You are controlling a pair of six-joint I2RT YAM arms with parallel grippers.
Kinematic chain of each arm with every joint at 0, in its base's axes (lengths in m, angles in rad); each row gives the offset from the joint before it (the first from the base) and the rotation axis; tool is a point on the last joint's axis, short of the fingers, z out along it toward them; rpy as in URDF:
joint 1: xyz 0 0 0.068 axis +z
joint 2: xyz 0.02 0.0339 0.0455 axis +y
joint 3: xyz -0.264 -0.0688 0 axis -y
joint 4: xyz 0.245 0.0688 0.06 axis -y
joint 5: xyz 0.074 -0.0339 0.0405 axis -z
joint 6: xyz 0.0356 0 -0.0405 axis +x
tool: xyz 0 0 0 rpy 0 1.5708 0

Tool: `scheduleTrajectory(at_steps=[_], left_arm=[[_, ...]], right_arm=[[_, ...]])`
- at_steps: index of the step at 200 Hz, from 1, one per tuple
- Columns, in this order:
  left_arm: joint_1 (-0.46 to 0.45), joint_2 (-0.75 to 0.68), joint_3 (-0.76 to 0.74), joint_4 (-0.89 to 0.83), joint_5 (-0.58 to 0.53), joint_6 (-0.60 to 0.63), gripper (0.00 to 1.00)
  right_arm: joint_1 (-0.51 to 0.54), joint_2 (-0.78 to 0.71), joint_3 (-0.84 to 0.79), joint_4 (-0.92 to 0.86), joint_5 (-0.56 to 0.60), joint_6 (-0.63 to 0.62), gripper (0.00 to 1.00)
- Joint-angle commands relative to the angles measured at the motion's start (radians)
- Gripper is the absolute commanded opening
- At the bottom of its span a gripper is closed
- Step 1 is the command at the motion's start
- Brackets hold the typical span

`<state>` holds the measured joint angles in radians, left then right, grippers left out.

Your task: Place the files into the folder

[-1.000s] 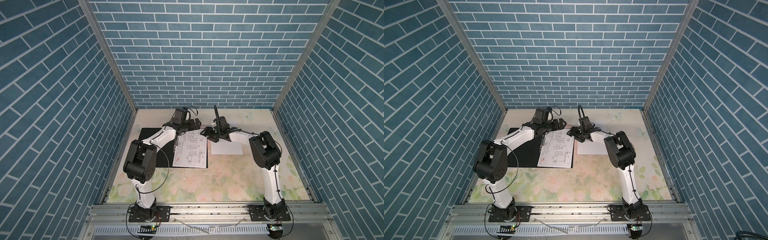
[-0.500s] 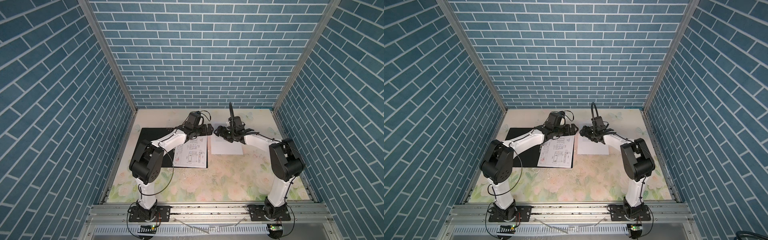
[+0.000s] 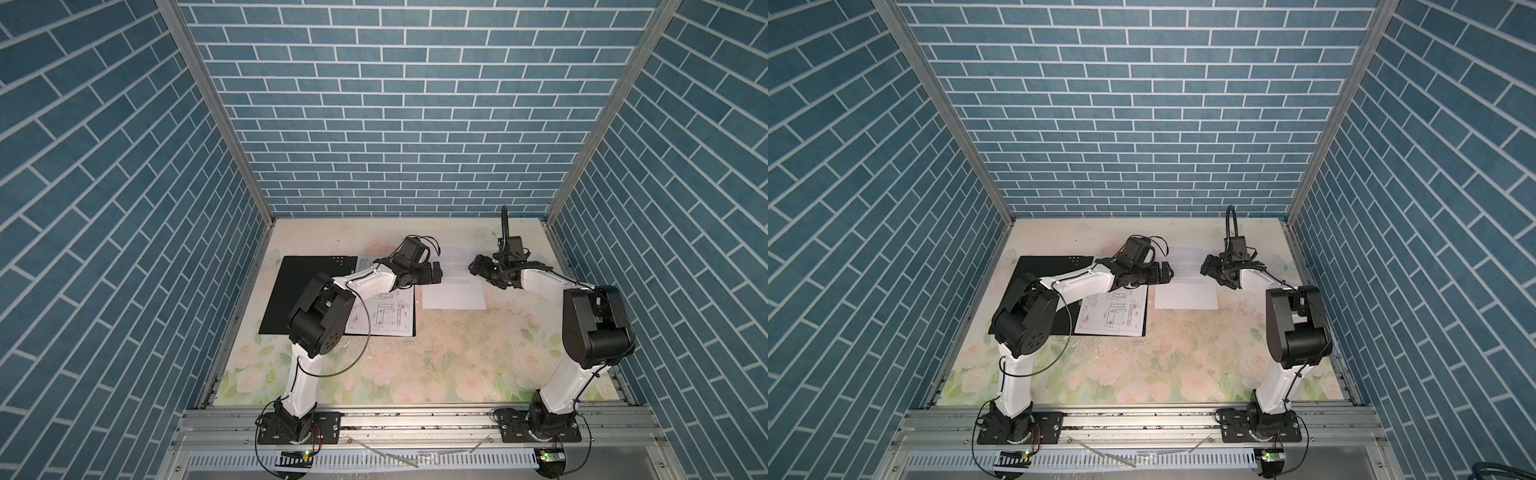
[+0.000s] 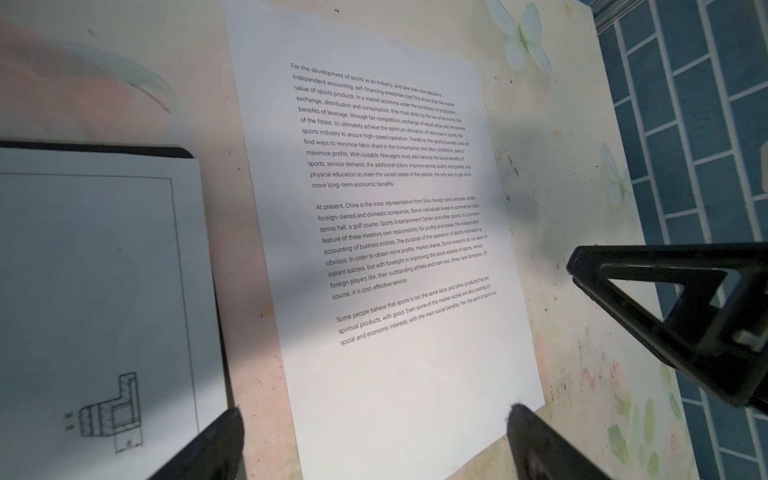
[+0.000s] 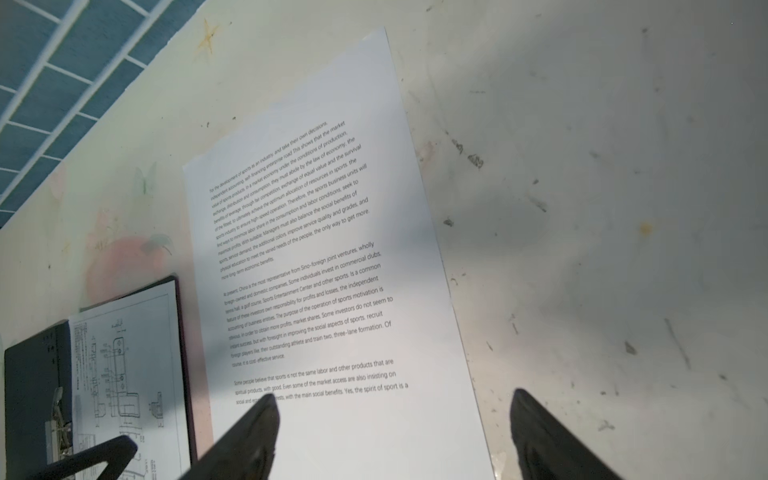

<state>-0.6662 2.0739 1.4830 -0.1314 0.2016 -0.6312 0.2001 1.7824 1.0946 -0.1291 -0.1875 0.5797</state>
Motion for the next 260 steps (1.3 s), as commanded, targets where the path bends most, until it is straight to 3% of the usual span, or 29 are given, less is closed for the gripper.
scheduleTrajectory(at_steps=[1,155,260], left_arm=[[-0.014,0.032,0.038,-0.038,-0.01,-0.012,1.0],[-0.042,0.136,0.057,-0.096,0.03,-0.002,1.0],[-0.064,0.16,0.048,-0.079,0.077,-0.013,1.0]], right_arm=[[-0.002,0.042,-0.011,0.0,-0.048,-0.029,0.85],[0.028,0.055,-0.185,0.068,-0.165,0.094,0.76],[0.044,-0.041,-0.377,0.171,-0.216,0.196,0.76]])
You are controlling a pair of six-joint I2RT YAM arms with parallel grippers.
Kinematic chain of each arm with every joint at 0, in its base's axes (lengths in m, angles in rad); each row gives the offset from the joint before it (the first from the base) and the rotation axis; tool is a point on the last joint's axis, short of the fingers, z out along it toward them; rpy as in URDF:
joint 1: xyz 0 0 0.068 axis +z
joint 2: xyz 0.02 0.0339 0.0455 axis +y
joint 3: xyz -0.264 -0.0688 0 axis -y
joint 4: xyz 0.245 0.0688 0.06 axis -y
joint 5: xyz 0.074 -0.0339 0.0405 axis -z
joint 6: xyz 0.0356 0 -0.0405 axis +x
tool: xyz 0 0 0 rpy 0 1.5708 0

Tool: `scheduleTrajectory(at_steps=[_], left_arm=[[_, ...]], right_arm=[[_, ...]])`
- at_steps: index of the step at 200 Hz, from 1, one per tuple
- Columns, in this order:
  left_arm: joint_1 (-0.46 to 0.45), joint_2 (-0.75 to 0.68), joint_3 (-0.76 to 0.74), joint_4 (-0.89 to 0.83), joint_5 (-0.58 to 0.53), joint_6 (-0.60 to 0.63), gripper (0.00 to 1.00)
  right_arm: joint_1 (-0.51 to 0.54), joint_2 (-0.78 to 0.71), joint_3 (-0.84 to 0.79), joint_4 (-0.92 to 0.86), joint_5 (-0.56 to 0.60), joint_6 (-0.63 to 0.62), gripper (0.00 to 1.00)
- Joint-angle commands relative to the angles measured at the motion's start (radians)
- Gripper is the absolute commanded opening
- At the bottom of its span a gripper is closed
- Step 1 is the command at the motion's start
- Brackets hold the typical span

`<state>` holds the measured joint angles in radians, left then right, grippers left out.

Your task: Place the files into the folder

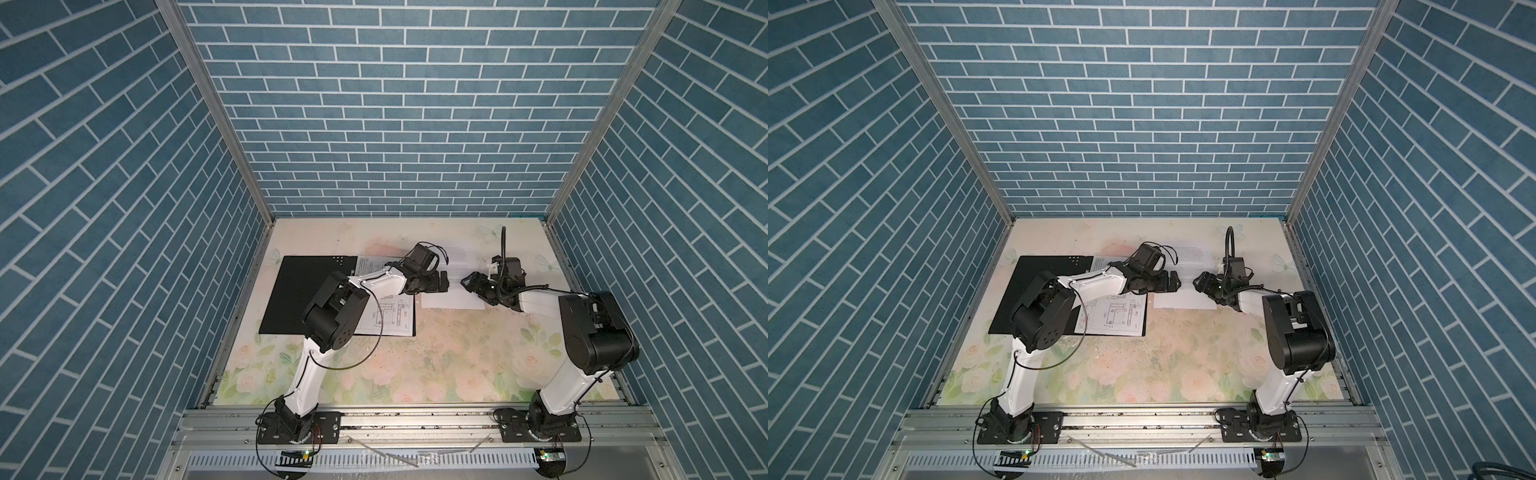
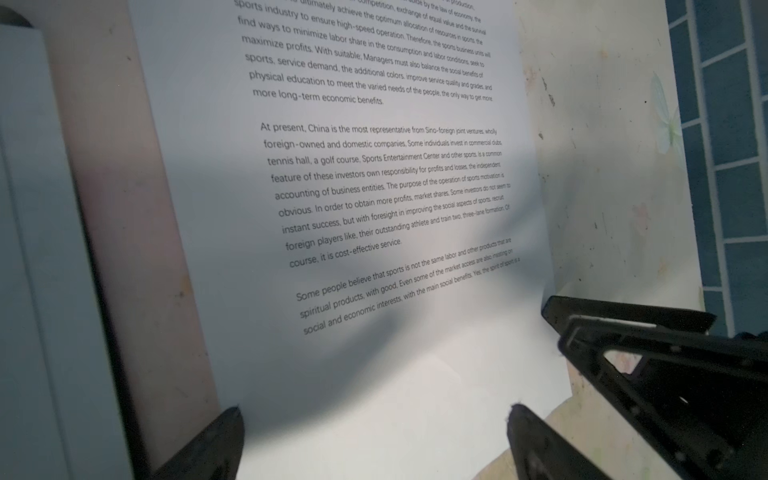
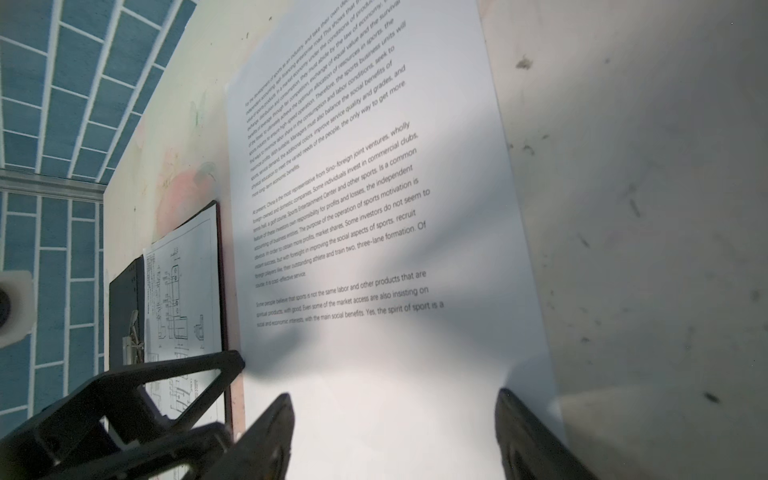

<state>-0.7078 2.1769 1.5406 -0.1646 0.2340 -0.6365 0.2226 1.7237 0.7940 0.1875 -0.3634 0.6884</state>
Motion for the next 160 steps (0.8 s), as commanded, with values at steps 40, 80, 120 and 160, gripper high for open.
scheduleTrajectory(at_steps=[40,80,120,160], left_arm=[[-0.038,0.057,-0.022,-0.032,0.056,-0.008,1.0],[-0.039,0.021,-0.041,-0.059,0.035,0.025,1.0],[-0.039,-0.021,-0.03,-0.075,0.019,0.055,1.0],[-0.036,-0.046,-0.016,-0.09,0.001,0.064,1.0]], right_arm=[[0.059,-0.013,-0.136,-0.127,-0.027,0.121,0.76],[0.072,-0.102,-0.149,-0.183,0.038,0.11,0.77],[0.038,-0.171,-0.018,-0.304,0.167,0.016,0.83],[-0.017,-0.106,0.115,-0.287,0.173,-0.071,0.85]])
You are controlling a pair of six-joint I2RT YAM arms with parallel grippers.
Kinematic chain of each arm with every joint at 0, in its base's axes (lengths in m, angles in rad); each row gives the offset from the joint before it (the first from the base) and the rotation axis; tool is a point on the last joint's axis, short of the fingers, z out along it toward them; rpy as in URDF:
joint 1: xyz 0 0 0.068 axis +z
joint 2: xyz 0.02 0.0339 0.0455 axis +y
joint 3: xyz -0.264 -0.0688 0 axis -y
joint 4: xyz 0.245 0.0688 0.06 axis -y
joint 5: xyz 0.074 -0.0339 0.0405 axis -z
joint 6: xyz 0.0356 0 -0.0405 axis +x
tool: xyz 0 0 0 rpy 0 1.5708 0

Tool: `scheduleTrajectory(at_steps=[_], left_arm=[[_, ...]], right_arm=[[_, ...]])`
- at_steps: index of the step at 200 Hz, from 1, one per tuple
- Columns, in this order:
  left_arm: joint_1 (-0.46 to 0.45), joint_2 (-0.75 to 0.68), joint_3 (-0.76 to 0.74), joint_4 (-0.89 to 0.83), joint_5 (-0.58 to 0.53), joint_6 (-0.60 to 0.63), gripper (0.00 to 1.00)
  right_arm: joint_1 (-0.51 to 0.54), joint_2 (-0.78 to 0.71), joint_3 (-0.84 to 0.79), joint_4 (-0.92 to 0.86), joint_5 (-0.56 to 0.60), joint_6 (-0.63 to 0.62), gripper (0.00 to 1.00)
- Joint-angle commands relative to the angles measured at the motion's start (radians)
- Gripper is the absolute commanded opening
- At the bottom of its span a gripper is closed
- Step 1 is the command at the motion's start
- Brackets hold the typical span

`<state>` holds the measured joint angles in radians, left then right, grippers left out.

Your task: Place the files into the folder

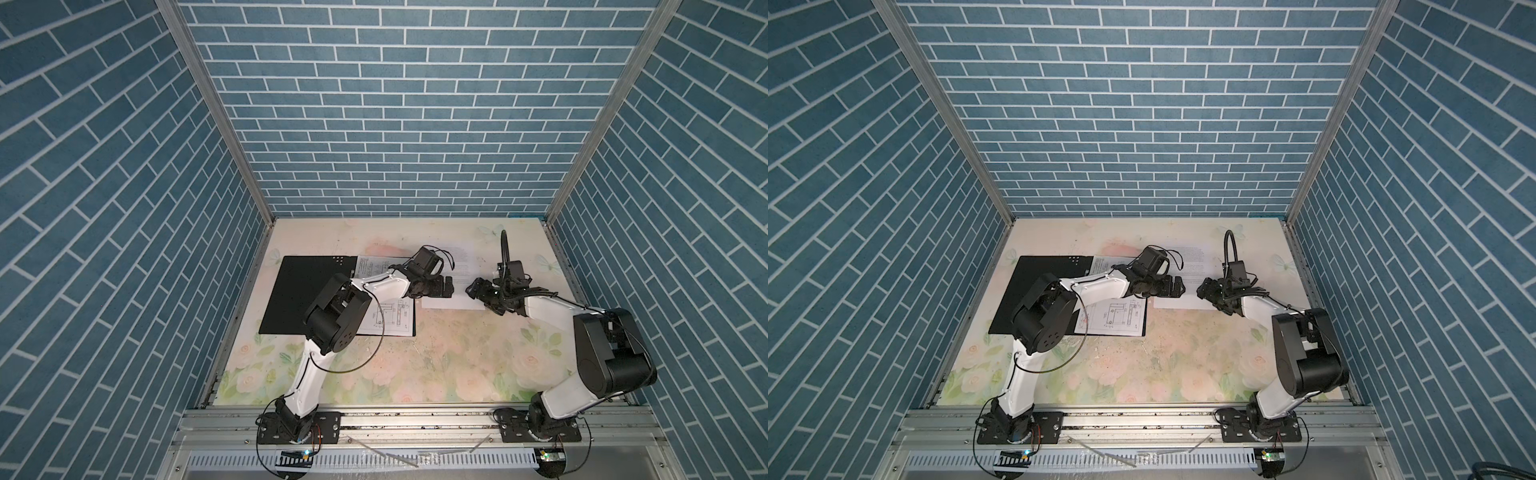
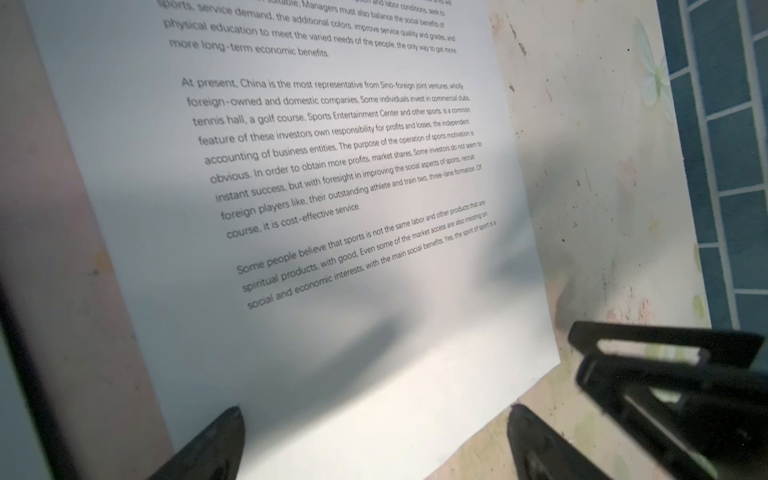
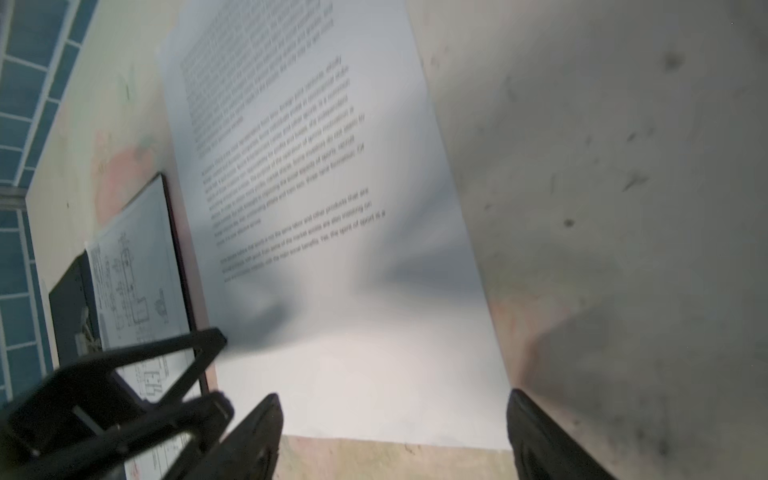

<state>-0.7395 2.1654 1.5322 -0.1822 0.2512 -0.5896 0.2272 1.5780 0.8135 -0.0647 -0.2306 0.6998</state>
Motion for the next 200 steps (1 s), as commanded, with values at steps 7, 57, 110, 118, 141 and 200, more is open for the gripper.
scheduleTrajectory(at_steps=[7,57,110,118,141,200], left_arm=[[-0.005,-0.04,-0.006,-0.074,-0.022,0.019,1.0],[0.003,-0.053,0.009,-0.107,-0.064,0.038,1.0],[0.017,-0.018,0.035,-0.132,-0.079,0.04,1.0],[0.017,-0.01,0.044,-0.135,-0.077,0.043,1.0],[0.019,0.025,0.078,-0.155,-0.071,0.045,1.0],[0.017,0.068,0.096,-0.183,-0.068,0.041,1.0]], right_arm=[[-0.026,0.062,0.118,-0.023,0.03,-0.098,0.85],[-0.06,0.266,0.298,-0.01,-0.012,-0.147,0.85],[-0.072,0.394,0.424,0.006,-0.012,-0.168,0.85],[-0.072,0.412,0.446,-0.002,-0.018,-0.173,0.85],[-0.072,0.472,0.521,-0.054,-0.045,-0.185,0.84],[-0.066,0.503,0.514,-0.138,-0.124,-0.179,0.79]])
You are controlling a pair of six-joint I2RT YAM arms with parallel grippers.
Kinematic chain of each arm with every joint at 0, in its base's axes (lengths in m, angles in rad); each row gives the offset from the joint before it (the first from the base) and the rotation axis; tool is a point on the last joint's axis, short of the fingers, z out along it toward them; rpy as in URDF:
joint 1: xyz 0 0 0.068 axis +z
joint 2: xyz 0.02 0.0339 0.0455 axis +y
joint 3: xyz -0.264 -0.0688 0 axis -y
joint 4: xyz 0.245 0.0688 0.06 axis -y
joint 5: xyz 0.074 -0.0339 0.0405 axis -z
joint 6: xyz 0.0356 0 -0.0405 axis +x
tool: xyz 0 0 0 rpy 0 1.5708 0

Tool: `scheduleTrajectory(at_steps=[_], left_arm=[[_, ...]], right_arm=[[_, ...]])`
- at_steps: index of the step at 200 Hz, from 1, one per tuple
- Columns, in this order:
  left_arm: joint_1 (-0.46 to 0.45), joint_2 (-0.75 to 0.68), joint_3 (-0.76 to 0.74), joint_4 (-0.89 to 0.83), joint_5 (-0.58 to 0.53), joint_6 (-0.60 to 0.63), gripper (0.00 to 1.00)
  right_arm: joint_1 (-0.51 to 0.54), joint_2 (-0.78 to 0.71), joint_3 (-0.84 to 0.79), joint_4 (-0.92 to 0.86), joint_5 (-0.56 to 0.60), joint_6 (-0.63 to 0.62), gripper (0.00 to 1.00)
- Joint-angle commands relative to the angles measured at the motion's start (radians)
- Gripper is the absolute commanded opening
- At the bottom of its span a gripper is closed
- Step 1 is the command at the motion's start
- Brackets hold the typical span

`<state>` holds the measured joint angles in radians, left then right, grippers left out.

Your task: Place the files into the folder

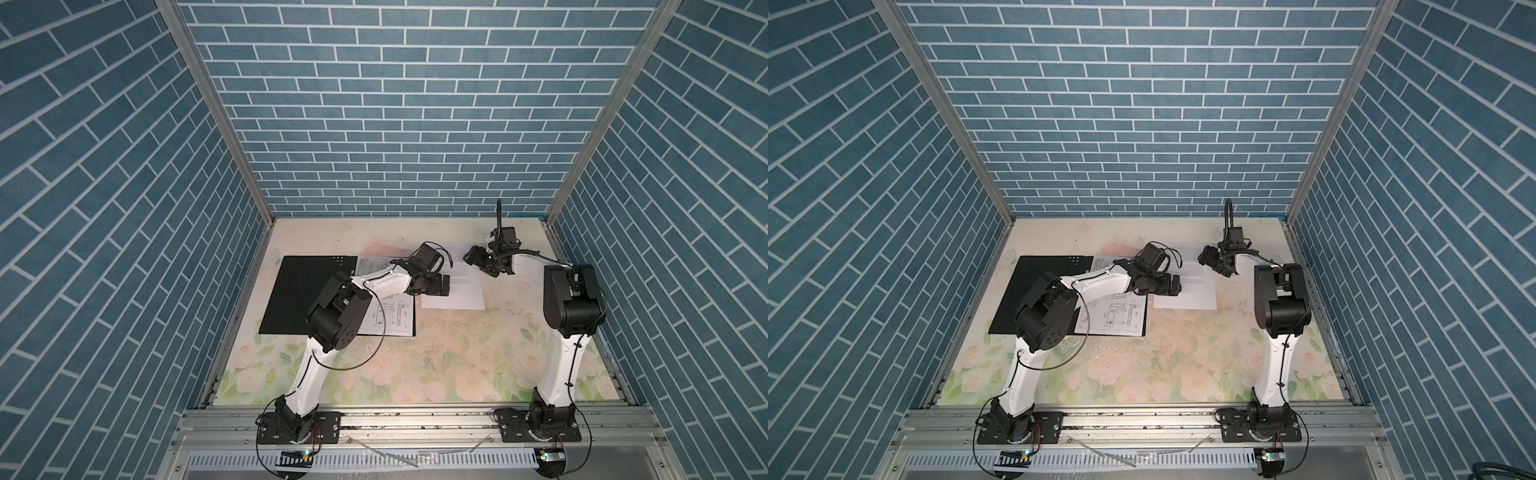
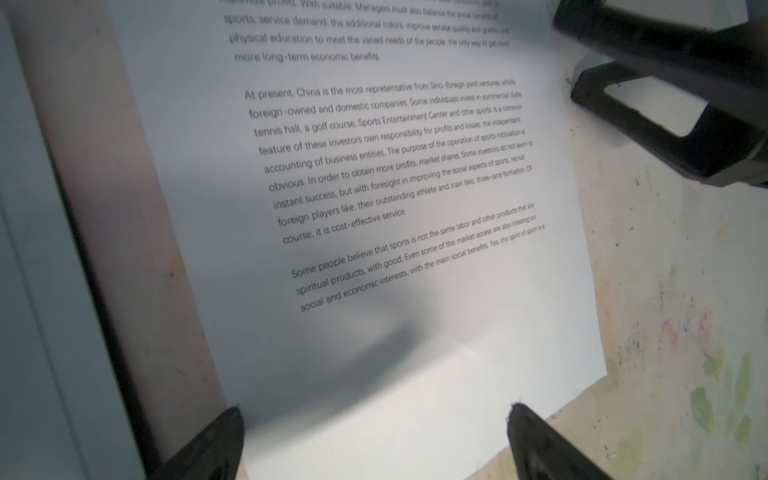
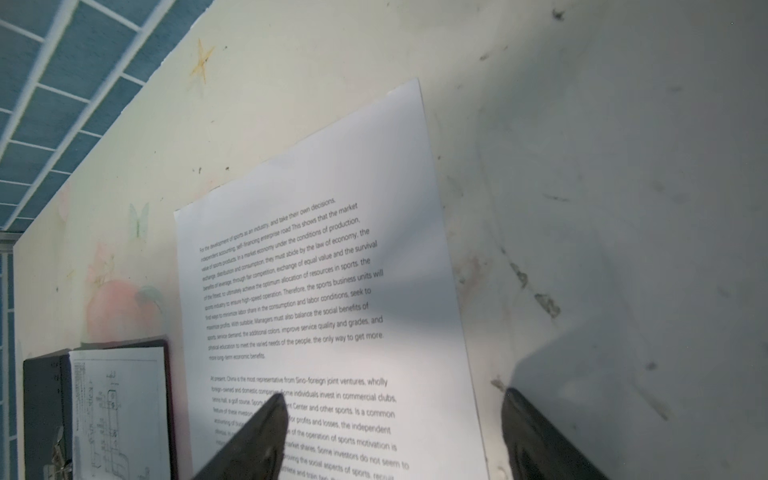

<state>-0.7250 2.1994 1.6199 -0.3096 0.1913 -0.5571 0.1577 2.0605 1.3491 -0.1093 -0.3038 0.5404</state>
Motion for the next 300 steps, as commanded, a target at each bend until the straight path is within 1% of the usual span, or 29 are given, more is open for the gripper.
scheduleTrajectory(at_steps=[1,17,63,117,155,201,250,300], left_arm=[[0.002,0.034,0.008,-0.056,-0.008,0.009,1.0],[0.002,0.027,-0.001,-0.063,-0.017,0.011,1.0],[0.002,-0.013,-0.018,-0.052,-0.024,0.017,1.0],[0.004,-0.044,0.013,-0.089,-0.064,0.051,1.0],[0.007,-0.017,0.026,-0.095,-0.059,0.051,1.0],[0.005,0.037,0.051,-0.097,-0.016,0.038,1.0],[-0.005,0.065,0.028,-0.085,0.025,0.025,1.0],[-0.007,0.063,-0.018,-0.02,0.068,-0.004,1.0]], right_arm=[[0.003,0.02,-0.023,-0.092,-0.052,-0.019,0.79],[0.01,0.014,-0.049,-0.095,-0.066,-0.019,0.79],[0.014,-0.005,-0.096,-0.091,-0.043,-0.019,0.78],[0.013,-0.005,-0.09,-0.1,-0.024,-0.029,0.78],[0.013,-0.002,-0.082,-0.104,-0.027,-0.037,0.78],[0.014,0.001,-0.096,-0.097,-0.086,-0.02,0.77],[0.021,-0.006,-0.163,-0.064,-0.159,0.013,0.75],[0.023,-0.042,-0.24,0.006,-0.221,0.068,0.75]])
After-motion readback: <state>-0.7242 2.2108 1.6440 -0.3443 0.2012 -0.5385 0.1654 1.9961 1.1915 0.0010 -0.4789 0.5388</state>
